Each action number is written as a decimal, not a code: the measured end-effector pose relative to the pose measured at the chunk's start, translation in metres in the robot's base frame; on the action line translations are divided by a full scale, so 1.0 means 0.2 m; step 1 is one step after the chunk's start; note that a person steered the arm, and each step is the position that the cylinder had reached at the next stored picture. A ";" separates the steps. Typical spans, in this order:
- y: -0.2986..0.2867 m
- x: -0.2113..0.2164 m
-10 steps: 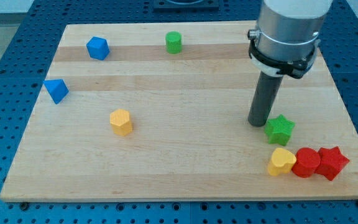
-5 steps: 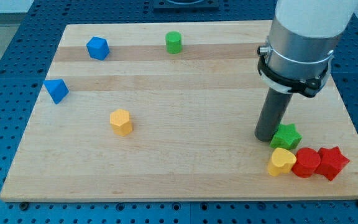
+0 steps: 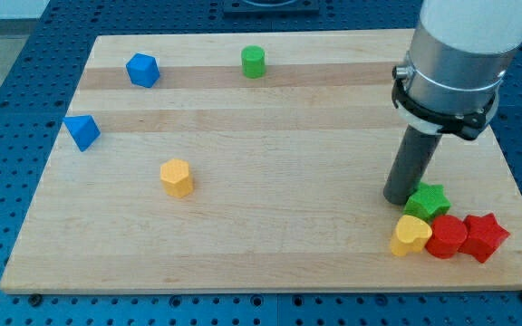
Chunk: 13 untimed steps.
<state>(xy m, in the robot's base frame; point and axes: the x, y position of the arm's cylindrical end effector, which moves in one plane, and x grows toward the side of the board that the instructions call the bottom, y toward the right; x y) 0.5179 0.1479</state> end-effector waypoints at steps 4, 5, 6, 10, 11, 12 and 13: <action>0.02 0.01; -0.13 -0.07; -0.35 -0.08; -1.16 -0.01; -1.30 0.00; -1.40 0.02; -1.53 0.06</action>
<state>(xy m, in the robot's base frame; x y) 0.5296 -0.1575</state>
